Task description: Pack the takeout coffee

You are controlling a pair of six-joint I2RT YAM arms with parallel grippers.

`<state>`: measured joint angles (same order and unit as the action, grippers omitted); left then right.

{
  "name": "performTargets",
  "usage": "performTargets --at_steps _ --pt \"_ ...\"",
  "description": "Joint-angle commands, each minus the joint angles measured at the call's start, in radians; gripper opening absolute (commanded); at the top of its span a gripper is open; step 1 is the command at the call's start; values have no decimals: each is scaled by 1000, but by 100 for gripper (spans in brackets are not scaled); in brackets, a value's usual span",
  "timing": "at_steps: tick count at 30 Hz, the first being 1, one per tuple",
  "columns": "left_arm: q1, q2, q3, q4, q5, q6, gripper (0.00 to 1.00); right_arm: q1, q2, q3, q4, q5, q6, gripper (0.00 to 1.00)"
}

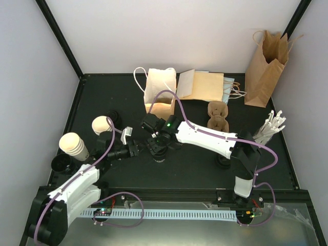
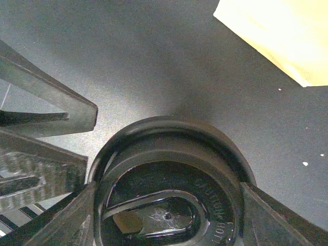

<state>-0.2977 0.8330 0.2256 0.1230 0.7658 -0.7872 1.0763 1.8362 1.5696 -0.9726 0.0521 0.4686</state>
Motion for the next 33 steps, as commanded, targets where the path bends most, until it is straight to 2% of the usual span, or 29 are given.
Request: performTargets --at_steps 1,8,14,18,33 --pt "-2 64 22 39 39 10 41 -3 58 -28 -59 -28 -15 68" --pt "-1 138 33 57 46 23 40 -3 61 -29 -58 -31 -18 68" --pt "-1 139 78 -132 -45 101 39 -3 77 -35 -60 -38 -17 68" --pt "-1 164 102 -203 -59 137 38 -4 86 -45 -57 -56 -20 68" --pt "-1 264 40 -157 -76 128 37 -28 111 -123 -24 -128 -60 68"
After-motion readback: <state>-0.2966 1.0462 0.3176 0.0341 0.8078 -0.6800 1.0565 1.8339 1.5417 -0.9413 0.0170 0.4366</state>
